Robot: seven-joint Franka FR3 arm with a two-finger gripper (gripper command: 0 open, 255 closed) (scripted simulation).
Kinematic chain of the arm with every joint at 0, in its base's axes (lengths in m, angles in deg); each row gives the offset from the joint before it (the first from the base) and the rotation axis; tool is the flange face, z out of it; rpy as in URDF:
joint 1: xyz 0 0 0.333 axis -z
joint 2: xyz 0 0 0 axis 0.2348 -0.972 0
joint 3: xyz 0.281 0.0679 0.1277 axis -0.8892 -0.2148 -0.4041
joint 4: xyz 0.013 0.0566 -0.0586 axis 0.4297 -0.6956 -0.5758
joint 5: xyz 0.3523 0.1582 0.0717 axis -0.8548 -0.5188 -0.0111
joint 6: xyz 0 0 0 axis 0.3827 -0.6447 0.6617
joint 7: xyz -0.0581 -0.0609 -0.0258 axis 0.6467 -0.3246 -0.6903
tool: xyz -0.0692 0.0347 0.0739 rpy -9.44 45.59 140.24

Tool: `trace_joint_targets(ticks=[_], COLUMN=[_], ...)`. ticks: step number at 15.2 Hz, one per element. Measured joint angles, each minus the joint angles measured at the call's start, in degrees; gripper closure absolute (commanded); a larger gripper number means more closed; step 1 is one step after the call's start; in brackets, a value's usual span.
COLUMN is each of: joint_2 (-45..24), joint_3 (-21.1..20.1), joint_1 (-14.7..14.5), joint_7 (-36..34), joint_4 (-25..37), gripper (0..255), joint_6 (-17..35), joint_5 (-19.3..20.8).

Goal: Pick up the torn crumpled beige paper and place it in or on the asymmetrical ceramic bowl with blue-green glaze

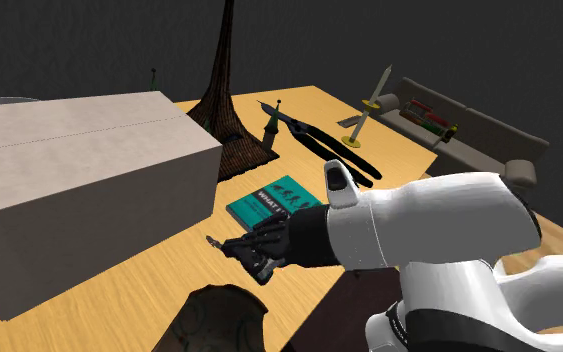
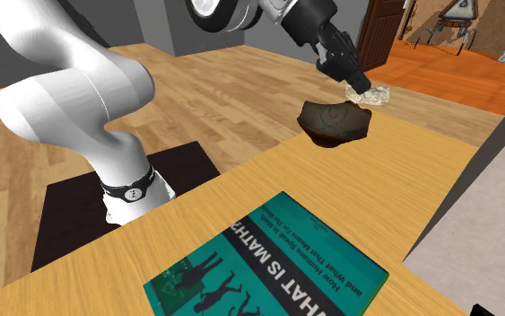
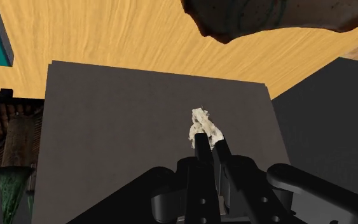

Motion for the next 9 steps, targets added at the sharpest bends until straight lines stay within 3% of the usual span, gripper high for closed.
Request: trace_joint_targets(ticks=[6, 9], joint_2=[3.65, 4.35], joint_3=[-11.62, -14.26], joint_1=[2.94, 2.91], joint_7=[-10.93, -13.23], joint_4=[5.37, 4.91], gripper=[255, 255], joint_6=[-5.68, -5.41], joint_5=[0.21, -0.29])
